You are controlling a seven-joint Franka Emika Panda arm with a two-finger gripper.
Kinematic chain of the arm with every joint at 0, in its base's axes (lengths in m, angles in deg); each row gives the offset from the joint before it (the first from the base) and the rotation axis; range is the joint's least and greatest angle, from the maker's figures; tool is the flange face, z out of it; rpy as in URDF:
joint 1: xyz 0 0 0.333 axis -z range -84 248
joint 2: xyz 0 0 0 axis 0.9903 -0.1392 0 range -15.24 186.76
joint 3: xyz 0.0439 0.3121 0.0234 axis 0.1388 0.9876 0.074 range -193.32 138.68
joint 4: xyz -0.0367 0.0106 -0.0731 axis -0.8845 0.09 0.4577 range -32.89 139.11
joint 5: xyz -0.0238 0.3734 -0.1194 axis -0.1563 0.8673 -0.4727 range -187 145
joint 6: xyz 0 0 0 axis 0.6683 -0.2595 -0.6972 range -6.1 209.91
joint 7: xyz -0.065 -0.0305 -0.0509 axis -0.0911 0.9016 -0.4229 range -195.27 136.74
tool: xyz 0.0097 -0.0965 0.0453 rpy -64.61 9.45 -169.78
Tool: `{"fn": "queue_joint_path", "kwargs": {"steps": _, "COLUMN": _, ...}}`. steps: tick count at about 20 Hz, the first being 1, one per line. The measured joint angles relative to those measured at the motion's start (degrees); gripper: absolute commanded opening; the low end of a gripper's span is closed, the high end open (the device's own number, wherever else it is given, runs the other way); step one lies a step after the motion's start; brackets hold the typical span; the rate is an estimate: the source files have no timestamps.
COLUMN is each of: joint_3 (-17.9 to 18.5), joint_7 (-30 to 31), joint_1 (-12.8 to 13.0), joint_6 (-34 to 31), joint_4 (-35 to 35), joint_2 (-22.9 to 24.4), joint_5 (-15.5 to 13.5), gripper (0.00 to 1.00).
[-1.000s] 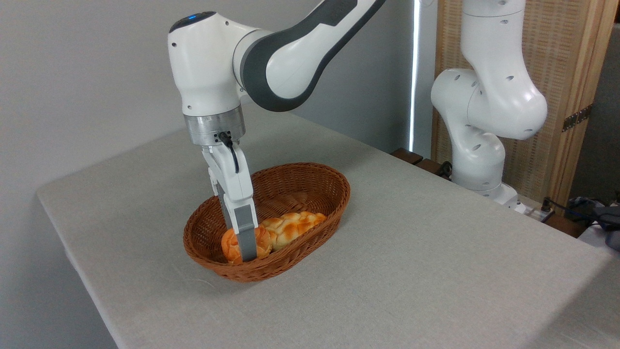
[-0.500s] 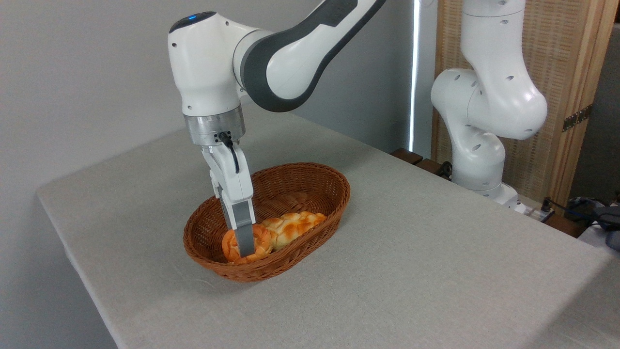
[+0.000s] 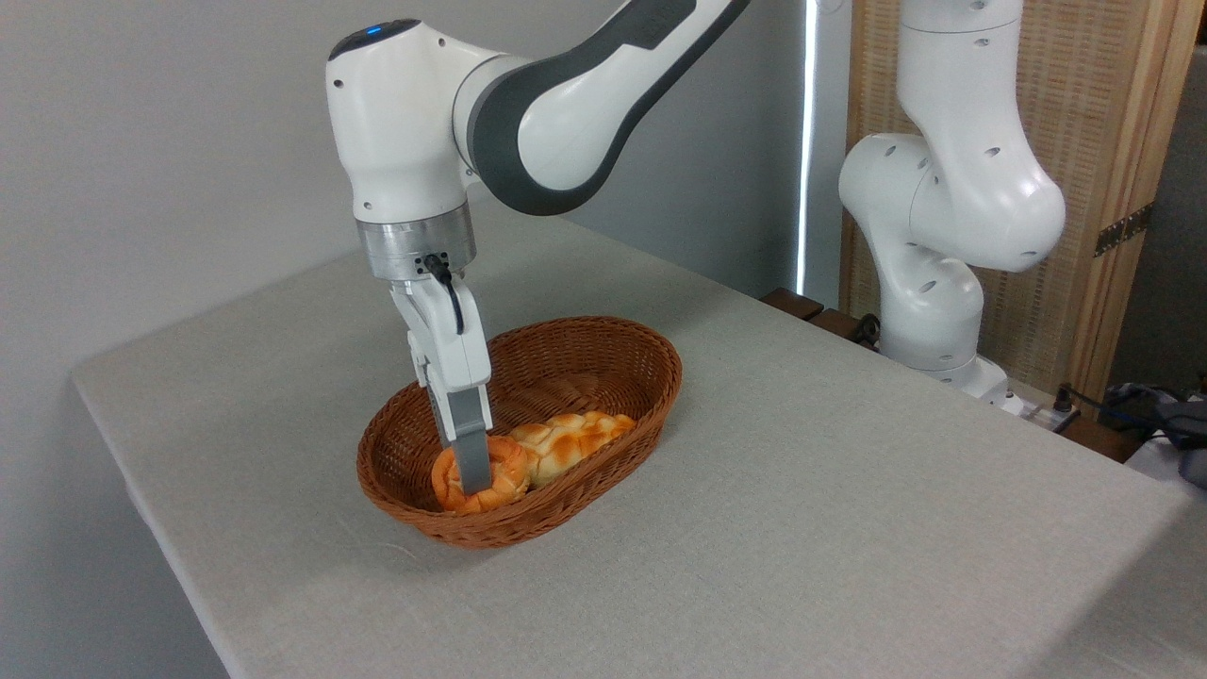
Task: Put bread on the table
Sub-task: 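Lift the gripped bun up out of the basket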
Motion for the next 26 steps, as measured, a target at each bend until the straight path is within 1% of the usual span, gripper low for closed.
{"fn": "queue_joint_path", "kwargs": {"steps": 2, "joint_3": 0.0, "joint_7": 0.0, "joint_1": 0.0, "joint_6": 0.0, "joint_4": -0.4, "joint_2": 0.1, "joint_5": 0.0, "gripper": 0.27}}
{"fn": "queue_joint_path", "kwargs": {"steps": 6, "joint_3": 0.1, "joint_7": 0.0, "joint_1": -0.1, "joint_6": 0.0, "joint_4": -1.4, "joint_2": 0.2, "joint_5": -0.6, "gripper": 0.27}}
{"fn": "queue_joint_path", "kwargs": {"steps": 8, "joint_3": 0.2, "joint_7": 0.0, "joint_1": -0.1, "joint_6": 0.0, "joint_4": -1.6, "joint_2": 0.3, "joint_5": -0.7, "gripper": 0.23}}
{"fn": "queue_joint_path", "kwargs": {"steps": 14, "joint_3": 0.4, "joint_7": 0.0, "joint_1": -0.4, "joint_6": -0.1, "joint_4": -3.2, "joint_2": 0.6, "joint_5": -0.7, "gripper": 0.24}}
{"fn": "queue_joint_path", "kwargs": {"steps": 17, "joint_3": 2.2, "joint_7": -0.1, "joint_1": -0.6, "joint_6": -2.9, "joint_4": -5.1, "joint_2": 1.5, "joint_5": -0.7, "gripper": 0.24}}
{"fn": "queue_joint_path", "kwargs": {"steps": 20, "joint_3": 4.5, "joint_7": -3.1, "joint_1": -0.8, "joint_6": -7.7, "joint_4": -8.2, "joint_2": 2.4, "joint_5": -0.7, "gripper": 0.25}}
{"fn": "queue_joint_path", "kwargs": {"steps": 24, "joint_3": 6.7, "joint_7": -4.8, "joint_1": -0.9, "joint_6": -8.4, "joint_4": -9.9, "joint_2": 2.8, "joint_5": -0.7, "gripper": 0.25}}
{"fn": "queue_joint_path", "kwargs": {"steps": 25, "joint_3": 7.1, "joint_7": -5.3, "joint_1": -0.9, "joint_6": -8.4, "joint_4": -10.1, "joint_2": 2.8, "joint_5": -0.7, "gripper": 0.30}}
{"fn": "queue_joint_path", "kwargs": {"steps": 26, "joint_3": 7.3, "joint_7": -6.1, "joint_1": -0.9, "joint_6": -8.4, "joint_4": -10.2, "joint_2": 2.7, "joint_5": -0.7, "gripper": 0.31}}
